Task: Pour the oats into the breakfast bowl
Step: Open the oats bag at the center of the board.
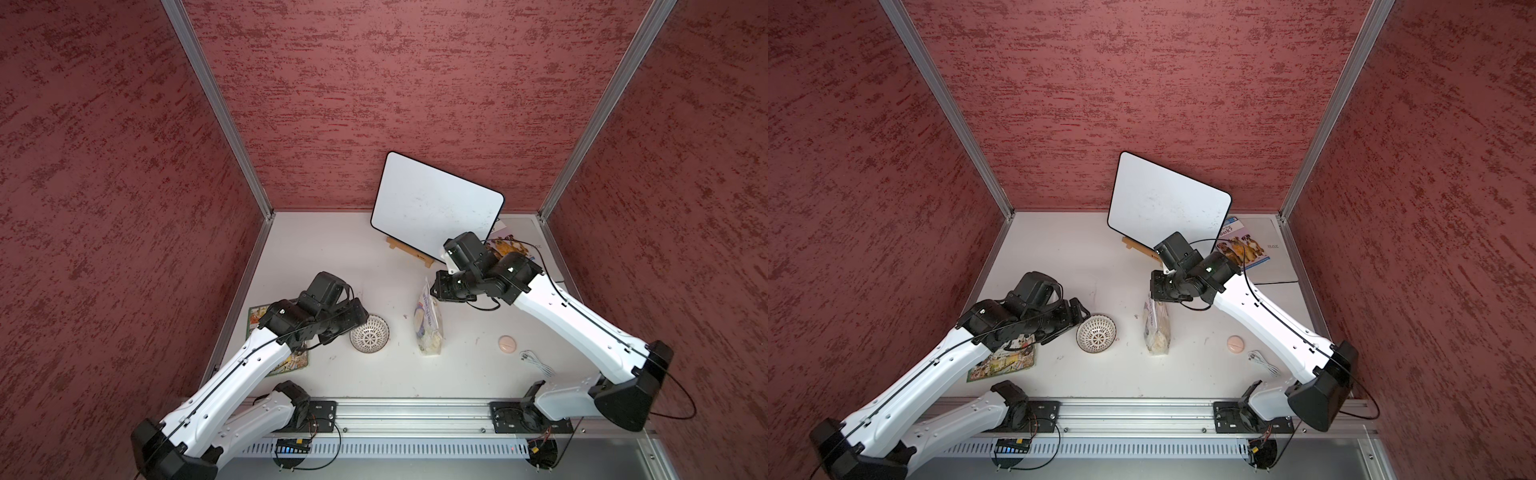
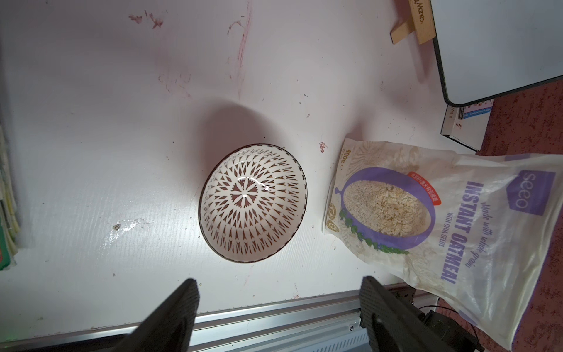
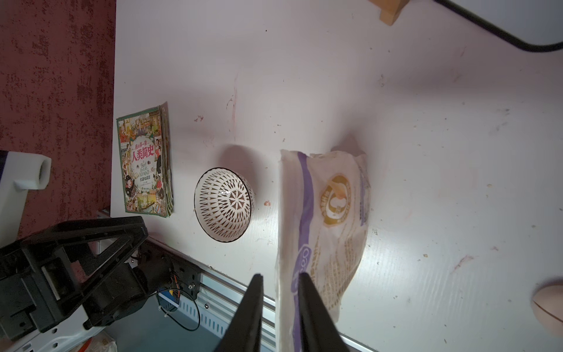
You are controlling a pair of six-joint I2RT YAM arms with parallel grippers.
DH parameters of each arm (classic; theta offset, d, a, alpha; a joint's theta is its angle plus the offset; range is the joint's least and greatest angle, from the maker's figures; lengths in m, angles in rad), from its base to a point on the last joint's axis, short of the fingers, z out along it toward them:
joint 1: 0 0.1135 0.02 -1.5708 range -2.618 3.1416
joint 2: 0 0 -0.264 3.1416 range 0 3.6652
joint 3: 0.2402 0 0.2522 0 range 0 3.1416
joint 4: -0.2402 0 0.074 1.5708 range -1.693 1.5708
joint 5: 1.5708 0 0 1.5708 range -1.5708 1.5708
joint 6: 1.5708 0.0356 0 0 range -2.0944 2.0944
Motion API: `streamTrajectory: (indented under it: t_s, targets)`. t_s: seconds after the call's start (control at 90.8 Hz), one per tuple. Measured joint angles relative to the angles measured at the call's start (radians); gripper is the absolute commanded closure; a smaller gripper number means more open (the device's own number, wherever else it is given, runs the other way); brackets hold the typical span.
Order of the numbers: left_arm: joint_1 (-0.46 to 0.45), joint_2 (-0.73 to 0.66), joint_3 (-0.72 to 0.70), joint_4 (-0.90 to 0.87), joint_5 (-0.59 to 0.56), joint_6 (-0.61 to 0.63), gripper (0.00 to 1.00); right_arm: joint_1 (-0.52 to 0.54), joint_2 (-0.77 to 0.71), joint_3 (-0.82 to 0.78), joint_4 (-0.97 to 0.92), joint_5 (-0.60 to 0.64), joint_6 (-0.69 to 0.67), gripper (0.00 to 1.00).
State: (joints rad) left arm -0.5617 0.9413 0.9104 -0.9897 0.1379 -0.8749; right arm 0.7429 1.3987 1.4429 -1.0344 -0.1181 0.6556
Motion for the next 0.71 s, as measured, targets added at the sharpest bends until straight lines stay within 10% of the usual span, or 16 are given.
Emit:
streamTrajectory:
  t_s: [0.705]
  targets:
    - [-0.011, 0.001, -0.004, 0.014, 0.017, -0.004, 0.13, 0.002, 0.027, -0.005, 0.021, 0.003, 0.0, 0.84]
